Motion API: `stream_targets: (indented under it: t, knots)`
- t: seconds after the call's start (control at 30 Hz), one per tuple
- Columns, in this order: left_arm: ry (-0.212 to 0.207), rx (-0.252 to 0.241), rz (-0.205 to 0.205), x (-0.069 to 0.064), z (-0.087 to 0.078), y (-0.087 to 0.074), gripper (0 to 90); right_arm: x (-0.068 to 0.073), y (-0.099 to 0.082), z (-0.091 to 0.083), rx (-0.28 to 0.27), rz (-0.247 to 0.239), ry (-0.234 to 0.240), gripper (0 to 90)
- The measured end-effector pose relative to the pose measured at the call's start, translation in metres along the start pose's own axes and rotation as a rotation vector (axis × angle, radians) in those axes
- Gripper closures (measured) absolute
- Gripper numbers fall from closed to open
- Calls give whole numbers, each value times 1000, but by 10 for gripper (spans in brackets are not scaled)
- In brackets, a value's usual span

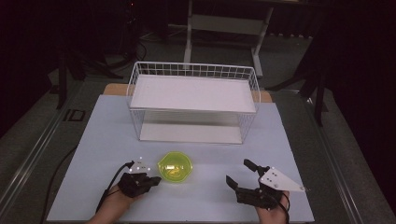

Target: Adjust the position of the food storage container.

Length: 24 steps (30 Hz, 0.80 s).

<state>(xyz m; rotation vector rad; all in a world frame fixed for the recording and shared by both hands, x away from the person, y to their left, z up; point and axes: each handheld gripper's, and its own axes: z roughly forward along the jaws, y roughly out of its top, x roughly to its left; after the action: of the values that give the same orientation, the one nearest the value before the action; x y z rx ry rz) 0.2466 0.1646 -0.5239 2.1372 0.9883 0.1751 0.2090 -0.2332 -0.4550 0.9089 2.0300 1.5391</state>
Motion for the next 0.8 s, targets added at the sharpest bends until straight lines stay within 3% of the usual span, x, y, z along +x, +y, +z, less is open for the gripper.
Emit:
stream_targets:
  t: [0.1, 0.2, 0.3, 0.4, 0.8]
  knots:
    - [28, -25, -18, 12, -2, 5, 900, 1, 0, 2, 3, -5, 2, 167]
    - [37, -55, 14, 17, -1, 12, 900, 2, 0, 2, 3, -12, 3, 167]
    - [33, -77, 9, 24, 4, 19, 900, 1, 0, 2, 2, -4, 2, 167]
    - [1, -87, -10, 28, 11, 23, 900, 0, -1, 2, 5, 5, 5, 167]
    - [-78, -27, -8, -2, 25, 20, 900, 0, 0, 2, 3, 0, 9, 167]
